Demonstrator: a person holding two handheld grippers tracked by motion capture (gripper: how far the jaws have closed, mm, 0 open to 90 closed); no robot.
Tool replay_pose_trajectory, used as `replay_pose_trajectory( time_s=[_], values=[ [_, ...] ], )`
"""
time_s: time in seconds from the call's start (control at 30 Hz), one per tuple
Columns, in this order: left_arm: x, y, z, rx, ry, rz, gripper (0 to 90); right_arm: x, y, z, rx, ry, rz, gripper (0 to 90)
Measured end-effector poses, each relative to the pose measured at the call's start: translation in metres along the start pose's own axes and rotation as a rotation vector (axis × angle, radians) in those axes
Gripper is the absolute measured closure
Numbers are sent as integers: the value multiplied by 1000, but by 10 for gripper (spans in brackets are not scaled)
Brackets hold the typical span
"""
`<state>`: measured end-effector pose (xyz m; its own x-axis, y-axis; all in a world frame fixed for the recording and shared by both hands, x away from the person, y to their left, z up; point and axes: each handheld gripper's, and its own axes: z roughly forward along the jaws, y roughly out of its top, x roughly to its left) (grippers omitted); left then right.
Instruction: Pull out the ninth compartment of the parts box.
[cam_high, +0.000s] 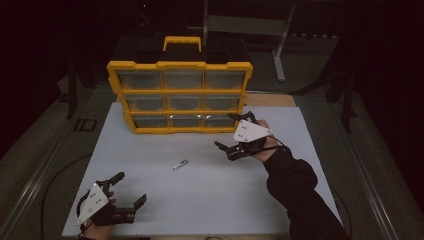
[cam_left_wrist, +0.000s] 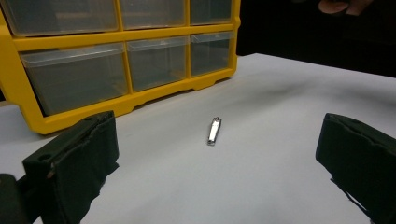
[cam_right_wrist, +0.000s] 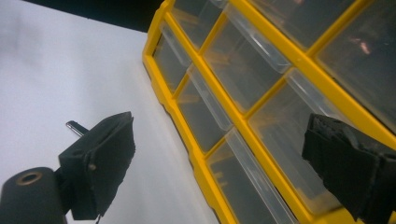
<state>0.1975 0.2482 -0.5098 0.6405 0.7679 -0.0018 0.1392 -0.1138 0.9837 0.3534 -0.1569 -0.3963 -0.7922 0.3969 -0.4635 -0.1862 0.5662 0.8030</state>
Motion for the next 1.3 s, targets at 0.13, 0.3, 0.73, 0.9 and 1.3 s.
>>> replay_pose_trajectory(
  time_s=[0.13, 0.3, 0.73, 0.9, 1.3],
  values=[
    [0, 0, 0, -4, 0, -5, 0, -1, -1, 15, 26, 8, -22, 95],
    [0, 0, 0, -9, 0, -5, 0, -1, -8, 33, 23, 19, -71, 95],
    [1, 0, -1, -10, -3, -8, 0, -4, -27, 73, 97, 52, -177, 150],
    [1, -1, -1, -15, -8, -13, 0, -6, -28, 86, 197, 30, -167, 146],
    [1, 0, -3, -43, -31, -20, 0, -6, -20, 106, 195, -8, -364, 434]
  ],
)
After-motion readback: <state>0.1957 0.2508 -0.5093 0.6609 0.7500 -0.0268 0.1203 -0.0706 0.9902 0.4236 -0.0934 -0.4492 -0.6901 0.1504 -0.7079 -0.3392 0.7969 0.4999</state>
